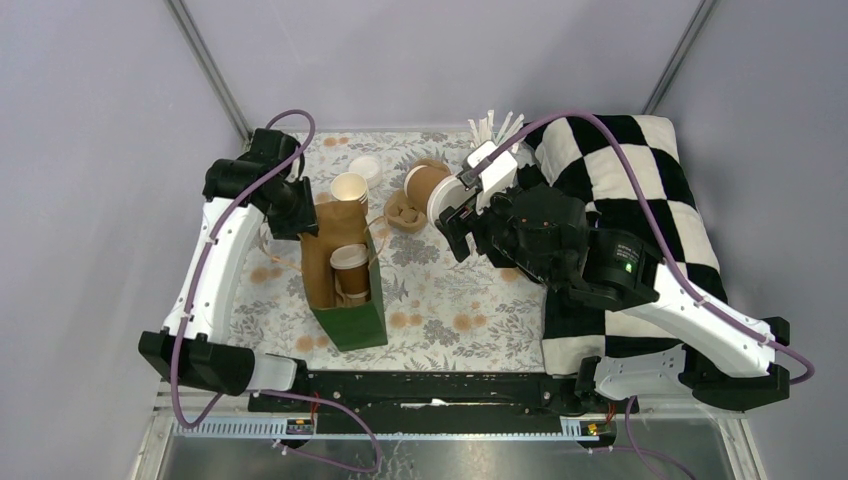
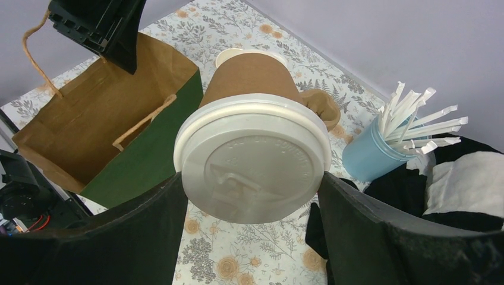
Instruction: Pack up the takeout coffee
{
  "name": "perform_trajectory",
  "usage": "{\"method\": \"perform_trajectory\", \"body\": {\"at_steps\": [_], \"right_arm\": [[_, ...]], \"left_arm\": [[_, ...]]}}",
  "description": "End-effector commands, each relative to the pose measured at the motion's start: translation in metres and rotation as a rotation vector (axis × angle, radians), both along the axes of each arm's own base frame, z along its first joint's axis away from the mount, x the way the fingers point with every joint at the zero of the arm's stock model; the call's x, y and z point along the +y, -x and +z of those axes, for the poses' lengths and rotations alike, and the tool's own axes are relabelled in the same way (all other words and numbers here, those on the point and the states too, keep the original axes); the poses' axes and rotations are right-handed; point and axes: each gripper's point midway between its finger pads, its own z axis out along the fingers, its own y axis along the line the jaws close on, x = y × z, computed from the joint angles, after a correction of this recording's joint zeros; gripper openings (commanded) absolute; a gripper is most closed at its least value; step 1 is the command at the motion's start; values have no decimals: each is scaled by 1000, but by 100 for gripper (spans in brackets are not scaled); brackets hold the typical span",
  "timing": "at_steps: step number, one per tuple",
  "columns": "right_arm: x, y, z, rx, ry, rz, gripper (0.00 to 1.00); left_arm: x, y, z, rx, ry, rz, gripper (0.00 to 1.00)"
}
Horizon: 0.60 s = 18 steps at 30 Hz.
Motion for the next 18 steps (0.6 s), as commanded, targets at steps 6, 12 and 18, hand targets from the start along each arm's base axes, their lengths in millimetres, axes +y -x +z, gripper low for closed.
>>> {"method": "perform_trajectory", "body": {"at_steps": [6, 12, 18], "right_arm": [[2, -4, 8, -51, -10, -5, 43], [-3, -6, 15, -65, -9, -23, 44], [1, 0, 22, -28, 22, 18, 43]], "left_arm": [[3, -31, 9, -143, -1, 66, 0], [-17, -26, 14, -171, 188, 225, 0], [-52, -27, 22, -183, 538, 453, 0]]}}
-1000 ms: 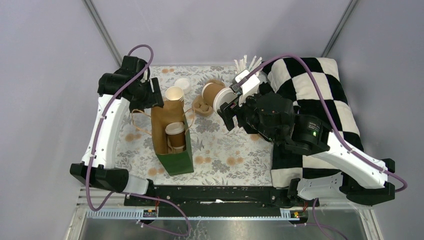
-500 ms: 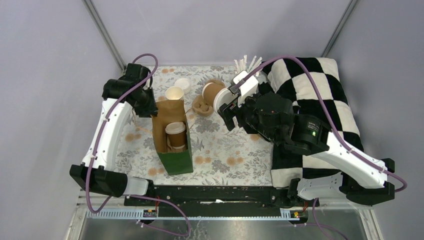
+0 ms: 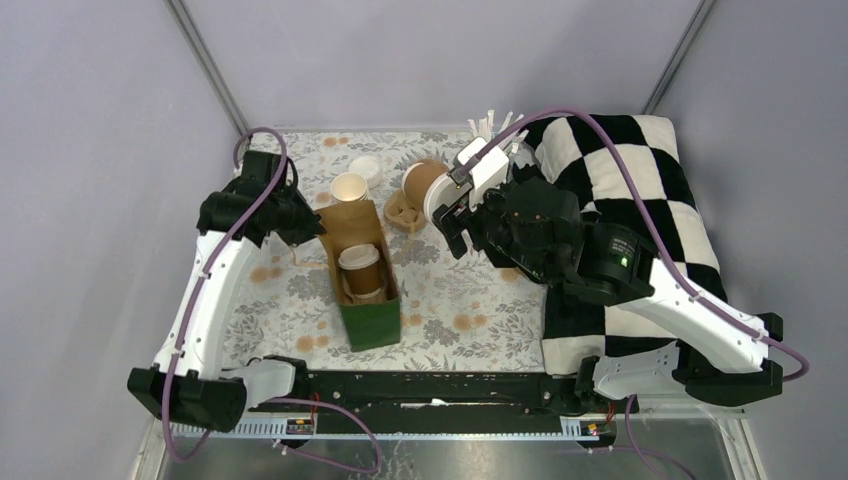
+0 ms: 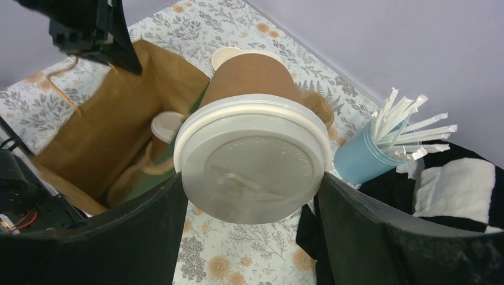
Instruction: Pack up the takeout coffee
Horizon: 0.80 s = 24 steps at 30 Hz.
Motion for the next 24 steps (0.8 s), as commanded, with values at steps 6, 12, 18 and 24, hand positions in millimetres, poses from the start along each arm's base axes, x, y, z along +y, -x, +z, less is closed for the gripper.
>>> {"method": "perform_trajectory", "body": {"at_steps": [6, 12, 18, 24], "right_arm": [[4, 8, 26, 28, 5, 46, 43], [25, 21, 17, 108, 79, 155, 40], [45, 25, 9, 179, 107, 197, 37], [48, 25, 17, 183, 66, 192, 37]], "left_arm": [[-28, -12, 28, -95, 442, 355, 0], [-26, 2, 11, -81, 486, 439, 0], [-25, 3, 10, -96, 440, 443, 2], [-44, 5, 12, -86, 421, 365, 23]]}}
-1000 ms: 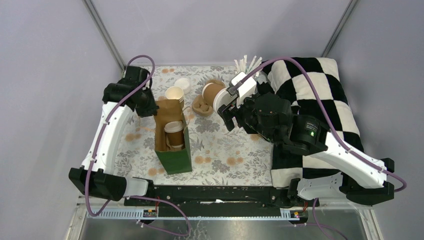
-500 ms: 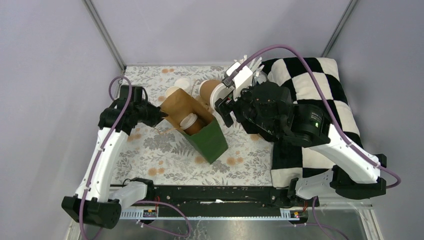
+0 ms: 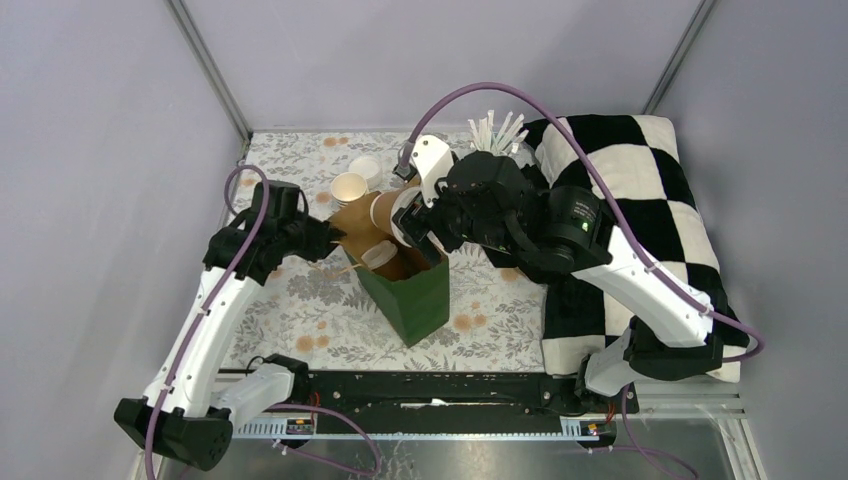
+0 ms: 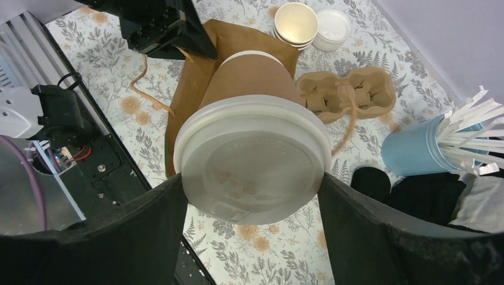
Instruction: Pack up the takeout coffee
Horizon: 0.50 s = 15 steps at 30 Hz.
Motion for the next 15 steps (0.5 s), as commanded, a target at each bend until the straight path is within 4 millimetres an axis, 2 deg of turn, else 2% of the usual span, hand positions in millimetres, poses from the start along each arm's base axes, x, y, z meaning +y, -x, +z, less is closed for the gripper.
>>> {"method": "perform_trajectory", "body": {"at_steps": [1, 3, 6, 9, 13, 15], "right_arm": [[-3, 7, 23, 3, -78, 7, 38], [-3, 7, 24, 5, -78, 8, 38], [-3, 7, 23, 8, -68, 6, 37], [-5, 8, 25, 8, -68, 5, 37], [-8, 9, 31, -2, -85, 12, 37], [-9, 10, 34, -5, -94, 11, 37]], "left_arm": [[-12, -6, 17, -66, 6, -56, 35], [-8, -1, 17, -88, -50, -106, 53], [5, 5, 25, -148, -204, -209, 68], [8, 3, 50, -275, -376, -409, 76], [-20, -8, 73, -468, -486, -778, 81], [-28, -16, 80, -537, -520, -872, 86]]}}
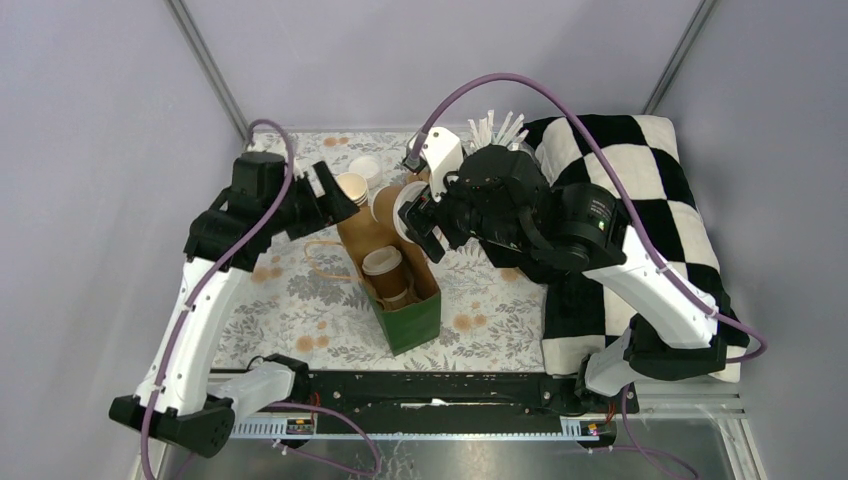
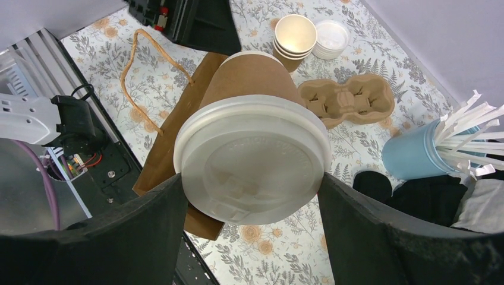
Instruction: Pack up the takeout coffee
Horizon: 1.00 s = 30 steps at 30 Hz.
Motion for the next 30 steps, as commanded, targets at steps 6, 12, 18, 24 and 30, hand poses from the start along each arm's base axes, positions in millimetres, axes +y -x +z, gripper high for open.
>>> {"method": "perform_trajectory", "body": {"at_steps": [6, 12, 18, 24, 30], "right_arm": [[-9, 8, 28, -14, -79, 13, 37], [-15, 10, 26, 0, -89, -5, 36], [-16, 13, 23, 5, -74, 9, 36], [-8, 16, 19, 20, -68, 47, 36], [-3, 18, 14, 35, -55, 62, 36]], "left_arm": [[-31, -51, 20, -274, -240, -488, 87], [-48, -60, 3, -273, -212, -614, 76], [-59, -55, -6, -281, -174, -694, 59], [-64, -51, -26, -251, -151, -745, 62], [-59, -59, -27, -272, -201, -708, 42]]}}
